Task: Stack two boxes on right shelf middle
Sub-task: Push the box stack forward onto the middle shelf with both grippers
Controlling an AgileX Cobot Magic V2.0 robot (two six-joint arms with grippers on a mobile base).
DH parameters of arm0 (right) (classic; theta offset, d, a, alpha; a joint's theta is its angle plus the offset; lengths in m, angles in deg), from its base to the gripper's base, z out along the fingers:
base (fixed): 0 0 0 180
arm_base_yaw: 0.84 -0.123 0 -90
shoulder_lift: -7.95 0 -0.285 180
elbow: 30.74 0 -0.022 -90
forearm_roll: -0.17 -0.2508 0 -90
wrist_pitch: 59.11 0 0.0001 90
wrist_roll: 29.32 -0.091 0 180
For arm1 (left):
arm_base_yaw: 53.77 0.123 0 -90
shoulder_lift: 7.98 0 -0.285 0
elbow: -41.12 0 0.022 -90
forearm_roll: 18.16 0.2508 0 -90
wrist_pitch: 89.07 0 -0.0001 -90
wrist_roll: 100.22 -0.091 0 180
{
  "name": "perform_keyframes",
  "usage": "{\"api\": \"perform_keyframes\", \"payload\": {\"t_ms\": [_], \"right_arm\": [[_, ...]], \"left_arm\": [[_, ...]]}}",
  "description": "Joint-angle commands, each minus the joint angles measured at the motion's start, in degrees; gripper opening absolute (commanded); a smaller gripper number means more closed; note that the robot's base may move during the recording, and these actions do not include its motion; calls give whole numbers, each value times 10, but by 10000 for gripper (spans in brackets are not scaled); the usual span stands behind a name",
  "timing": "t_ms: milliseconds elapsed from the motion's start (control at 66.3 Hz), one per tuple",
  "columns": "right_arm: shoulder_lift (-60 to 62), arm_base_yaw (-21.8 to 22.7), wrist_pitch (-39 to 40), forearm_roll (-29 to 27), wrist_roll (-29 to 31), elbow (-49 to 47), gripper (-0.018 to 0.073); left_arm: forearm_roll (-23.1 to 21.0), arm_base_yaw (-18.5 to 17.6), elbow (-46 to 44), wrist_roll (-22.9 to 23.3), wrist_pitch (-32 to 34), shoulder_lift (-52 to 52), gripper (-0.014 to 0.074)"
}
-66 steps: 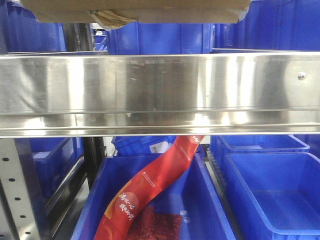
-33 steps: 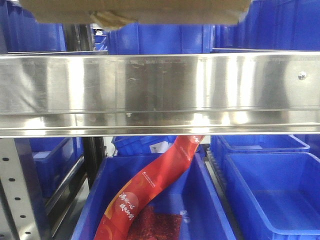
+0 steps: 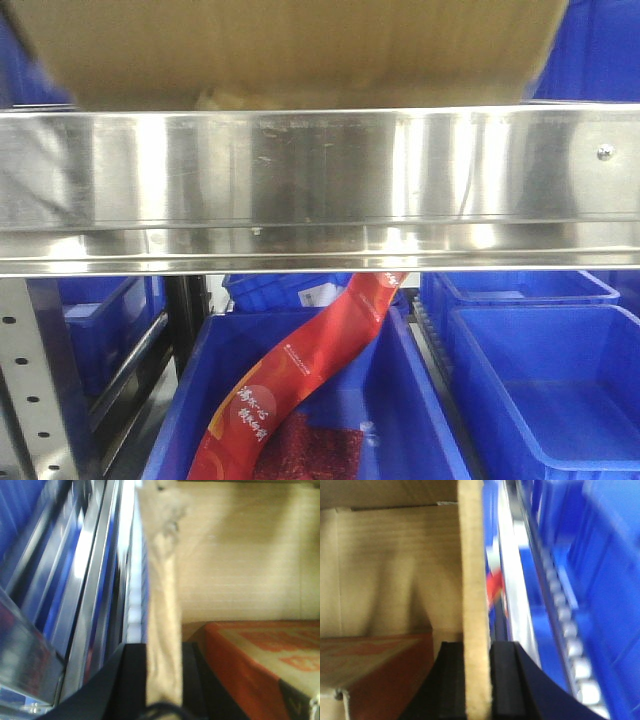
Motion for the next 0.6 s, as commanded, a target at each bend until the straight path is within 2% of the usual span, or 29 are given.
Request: {"api": "perform_keyframes", "payload": {"t_ms": [0,90,136,181,301,407,497,588], "right_arm": [[-5,2,36,11,-3,-8,-169],[-12,2,41,11,-3,-8,-141],[-13,2,41,11,-3,-8,-72],[-13,2,43,11,-3,-8,1],[-15,2,45,11,-3,-8,306],[-19,2,42,11,-3,-8,448],[-20,2,41,15,-3,-8,489],[-18,2,41,26,-3,-9,486]], "left_arm": [[-8,3,-11,-11,13,-1,-111],[-12,3,-11,-11,11,3,-109],[-15,3,-11,-11,10,7,-94],[-16,3,-11,-11,10,9,-42],[-17,3,-11,-11,15,10,179],[-17,3,-11,-11,26,10,398],[-17,3,-11,-11,30,10,501],[-17,3,-11,-11,42,8,511]]}}
